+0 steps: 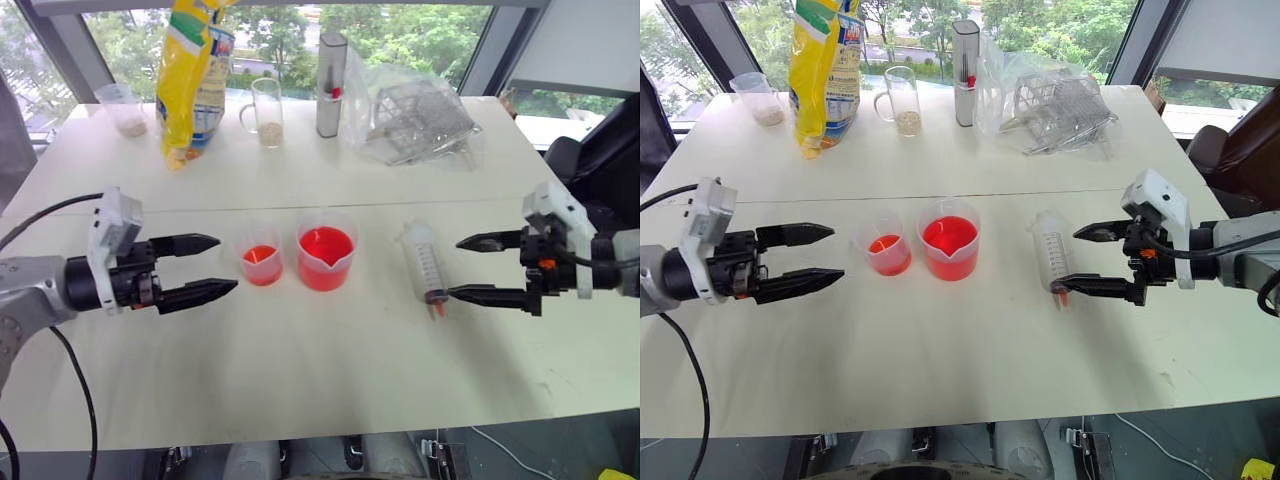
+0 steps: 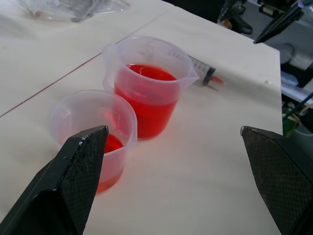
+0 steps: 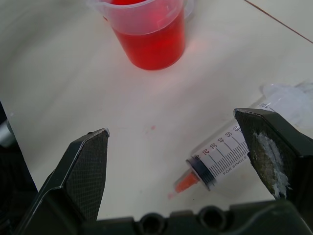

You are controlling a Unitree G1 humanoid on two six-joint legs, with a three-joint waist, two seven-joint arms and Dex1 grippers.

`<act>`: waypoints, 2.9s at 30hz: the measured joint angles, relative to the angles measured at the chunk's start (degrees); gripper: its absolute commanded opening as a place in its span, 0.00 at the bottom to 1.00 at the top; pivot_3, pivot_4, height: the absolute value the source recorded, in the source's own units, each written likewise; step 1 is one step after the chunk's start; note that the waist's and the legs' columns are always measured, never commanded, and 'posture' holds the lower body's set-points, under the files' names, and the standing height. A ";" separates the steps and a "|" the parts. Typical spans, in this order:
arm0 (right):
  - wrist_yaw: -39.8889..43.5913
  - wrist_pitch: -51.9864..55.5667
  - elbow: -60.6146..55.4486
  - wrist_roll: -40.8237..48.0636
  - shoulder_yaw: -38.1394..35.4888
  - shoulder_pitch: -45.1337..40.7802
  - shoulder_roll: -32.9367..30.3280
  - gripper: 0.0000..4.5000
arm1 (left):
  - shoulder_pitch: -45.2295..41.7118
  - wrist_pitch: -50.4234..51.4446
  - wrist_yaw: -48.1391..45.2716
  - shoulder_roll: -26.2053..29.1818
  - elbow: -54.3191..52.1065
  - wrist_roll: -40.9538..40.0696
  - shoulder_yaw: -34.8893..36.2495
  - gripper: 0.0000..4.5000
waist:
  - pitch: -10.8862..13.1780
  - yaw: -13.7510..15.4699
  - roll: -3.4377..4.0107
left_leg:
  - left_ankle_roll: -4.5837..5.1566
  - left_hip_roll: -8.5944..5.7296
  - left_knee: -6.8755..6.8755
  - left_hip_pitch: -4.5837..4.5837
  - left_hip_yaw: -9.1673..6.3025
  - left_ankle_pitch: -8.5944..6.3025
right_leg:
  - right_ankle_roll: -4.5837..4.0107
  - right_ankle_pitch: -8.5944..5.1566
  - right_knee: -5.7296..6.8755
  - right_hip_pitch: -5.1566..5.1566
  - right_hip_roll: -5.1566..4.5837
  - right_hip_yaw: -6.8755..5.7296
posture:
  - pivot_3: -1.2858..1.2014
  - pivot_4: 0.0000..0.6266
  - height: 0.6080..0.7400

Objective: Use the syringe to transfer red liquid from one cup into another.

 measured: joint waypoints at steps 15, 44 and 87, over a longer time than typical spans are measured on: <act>-0.16 0.77 -1.40 -0.44 0.10 0.58 2.12 0.99 | -1.27 -1.14 0.39 -0.59 -1.49 1.20 -0.97 1.00 | 0.00 -0.01 0.01 | 0.15 0.04 0.60 -0.02 -0.02 -0.09 | -0.07 -0.03 0.11 0.24 0.00 -0.02 | 0.52 0.24 1.00; -23.06 40.36 14.73 -6.39 22.17 -36.42 16.87 0.99 | -4.21 -6.00 0.42 -3.81 1.13 5.42 -4.56 1.00 | 0.00 -0.28 0.02 | 0.16 0.05 0.74 -0.10 0.02 -0.09 | -0.18 0.11 0.17 0.12 -0.02 0.04 | 0.52 0.24 1.00; -42.80 41.61 38.90 -14.81 12.86 -52.37 34.99 0.32 | -3.77 -5.70 8.22 -5.80 -1.59 2.59 -1.89 1.00 | 0.06 -0.19 0.16 | 0.23 -0.04 0.65 -0.29 0.04 -0.13 | 0.08 0.25 0.26 -0.12 0.07 0.02 | 0.52 0.24 1.00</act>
